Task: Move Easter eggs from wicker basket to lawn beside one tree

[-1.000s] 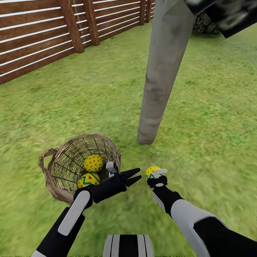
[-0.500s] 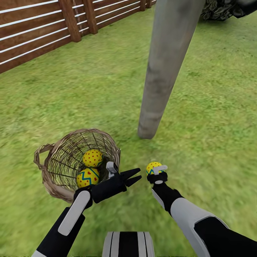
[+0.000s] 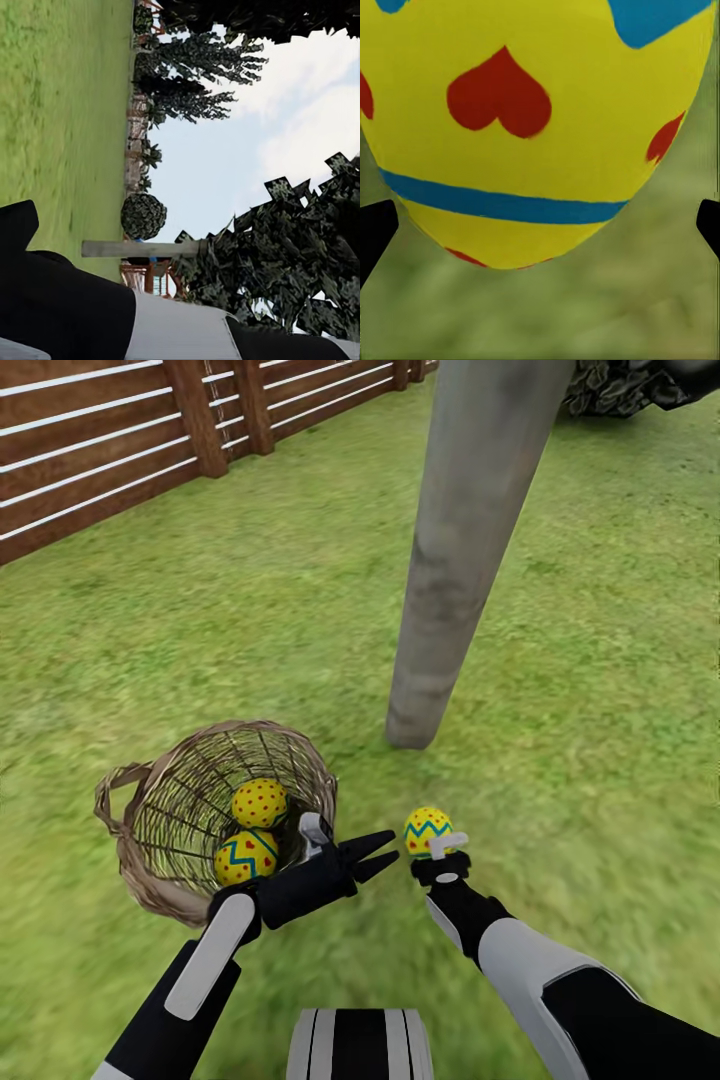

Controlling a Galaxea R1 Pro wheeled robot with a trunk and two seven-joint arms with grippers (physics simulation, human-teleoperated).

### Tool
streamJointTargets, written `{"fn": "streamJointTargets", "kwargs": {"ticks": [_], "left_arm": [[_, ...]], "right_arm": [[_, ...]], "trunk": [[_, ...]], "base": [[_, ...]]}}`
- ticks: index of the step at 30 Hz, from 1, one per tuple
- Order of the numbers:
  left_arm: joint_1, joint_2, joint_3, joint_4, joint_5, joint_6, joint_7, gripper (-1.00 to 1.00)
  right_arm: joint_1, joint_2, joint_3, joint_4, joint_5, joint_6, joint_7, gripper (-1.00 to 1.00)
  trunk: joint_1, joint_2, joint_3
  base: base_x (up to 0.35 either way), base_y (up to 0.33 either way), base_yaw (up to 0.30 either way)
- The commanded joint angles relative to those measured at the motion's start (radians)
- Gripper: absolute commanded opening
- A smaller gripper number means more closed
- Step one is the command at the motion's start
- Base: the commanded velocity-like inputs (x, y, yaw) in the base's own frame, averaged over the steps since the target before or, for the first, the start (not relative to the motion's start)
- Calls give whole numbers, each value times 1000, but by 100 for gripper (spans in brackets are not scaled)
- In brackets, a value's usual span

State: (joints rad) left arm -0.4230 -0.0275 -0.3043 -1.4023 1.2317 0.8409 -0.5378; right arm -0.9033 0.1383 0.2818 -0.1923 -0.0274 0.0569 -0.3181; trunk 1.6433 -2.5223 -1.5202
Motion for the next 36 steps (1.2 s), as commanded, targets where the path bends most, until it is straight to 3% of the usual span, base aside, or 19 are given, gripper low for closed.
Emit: {"fn": "streamJointTargets", "kwargs": {"ticks": [1, 11, 15, 17, 20, 23, 25, 28, 32, 36], "left_arm": [[0, -2, 1, 0, 3, 6, -1, 100], [0, -3, 1, 1, 2, 6, -1, 100], [0, -3, 1, 1, 2, 6, 0, 100], [0, -4, 0, 2, 1, 6, 1, 100], [0, -5, -25, 0, 1, 6, 2, 100], [0, -11, -35, -4, 2, 6, 1, 100], [0, -22, -42, -4, 2, 6, 1, 100], [0, -26, -89, -6, 2, 6, 1, 100], [0, -35, -125, -12, 2, 6, 1, 100], [0, -35, -137, -12, 2, 6, 1, 100]], "right_arm": [[0, 0, 8, -1, -3, 6, -6, 100], [-2, -6, 3, -9, -7, 4, -9, 100], [-3, -8, -3, -100, -13, 28, -12, 100], [-3, -8, -5, -121, -14, 91, -12, 100], [-3, -9, -6, -197, -14, 255, -10, 100], [-2, -14, -7, -365, -15, 529, -5, 100], [-1, -15, -7, -430, -16, 611, 28, 100], [0, -23, -7, -464, -18, 634, 90, 100], [0, -26, -9, -467, -19, 636, 100, 100], [0, -27, -74, -467, -16, 636, 100, 100]], "trunk": [[-1, 0, 3], [-5, 2, 42], [-7, 3, 58], [-8, 4, 65], [-9, 5, 77], [-10, 5, 89], [-11, 6, 96], [-13, 6, 108], [-14, 7, 123], [-16, 8, 139]], "base": [[0, 0, 0], [0, 0, 0], [0, 0, 0], [0, 0, 0], [0, 0, 0], [0, 0, 0], [0, 0, 0], [0, 0, 0], [0, 0, 0], [0, 0, 0]]}}
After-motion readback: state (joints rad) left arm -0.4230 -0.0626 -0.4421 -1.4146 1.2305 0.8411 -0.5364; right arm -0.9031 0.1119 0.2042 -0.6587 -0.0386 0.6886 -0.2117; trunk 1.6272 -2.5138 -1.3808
